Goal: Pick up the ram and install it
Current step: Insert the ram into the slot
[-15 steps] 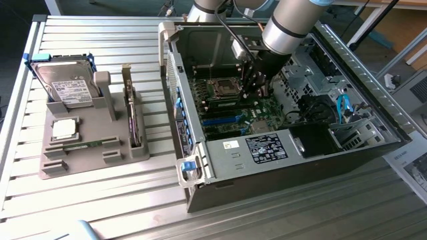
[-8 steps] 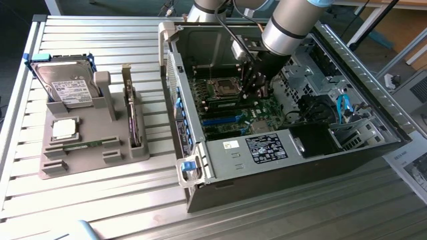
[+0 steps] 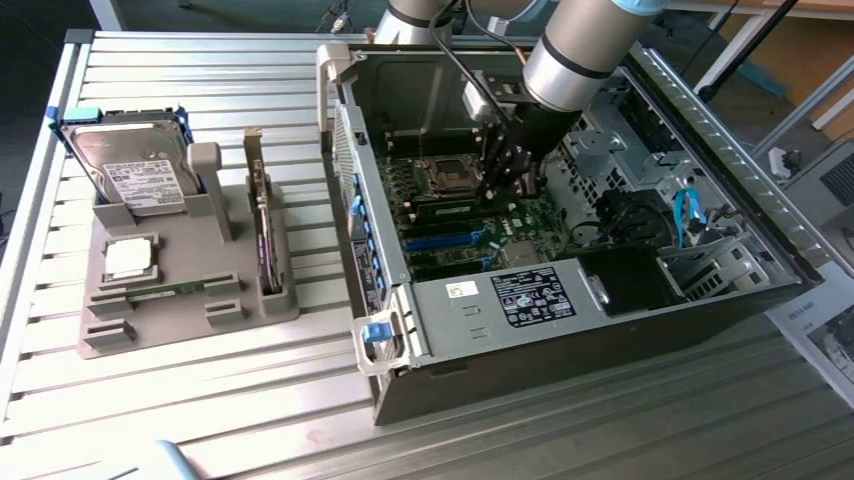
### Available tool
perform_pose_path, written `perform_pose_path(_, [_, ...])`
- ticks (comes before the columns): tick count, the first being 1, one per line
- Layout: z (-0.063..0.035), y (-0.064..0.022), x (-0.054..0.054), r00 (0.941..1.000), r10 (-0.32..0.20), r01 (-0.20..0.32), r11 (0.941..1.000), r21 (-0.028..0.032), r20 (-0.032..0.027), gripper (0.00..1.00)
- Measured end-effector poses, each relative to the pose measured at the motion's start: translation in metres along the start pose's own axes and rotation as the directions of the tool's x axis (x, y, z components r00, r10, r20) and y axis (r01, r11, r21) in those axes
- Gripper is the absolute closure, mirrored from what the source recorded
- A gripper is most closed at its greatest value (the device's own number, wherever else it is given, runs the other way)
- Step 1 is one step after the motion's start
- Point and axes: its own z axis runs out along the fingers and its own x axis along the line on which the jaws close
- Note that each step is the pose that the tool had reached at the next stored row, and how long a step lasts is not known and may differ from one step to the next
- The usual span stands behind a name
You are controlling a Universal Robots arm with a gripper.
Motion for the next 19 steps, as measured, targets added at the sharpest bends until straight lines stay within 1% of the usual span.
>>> perform_pose_path(2, [0.0, 0.0, 0.0, 1.0, 0.0, 0.0, 1.0, 0.0, 0.0, 0.81])
perform_pose_path(3, [0.0, 0.0, 0.0, 1.0, 0.0, 0.0, 1.0, 0.0, 0.0, 0.75])
perform_pose_path(8, [0.0, 0.0, 0.0, 1.0, 0.0, 0.0, 1.0, 0.0, 0.0003, 0.75])
perform_pose_path(11, [-0.0021, 0.0002, 0.0, 1.0, 0.0, 0.0, 1.0, 0.0, 0.0001, 0.75])
perform_pose_path(19, [-0.0184, 0.0008, -0.001, 1.0, 0.0, 0.0, 1.0, 0.0, 0.0, 0.75])
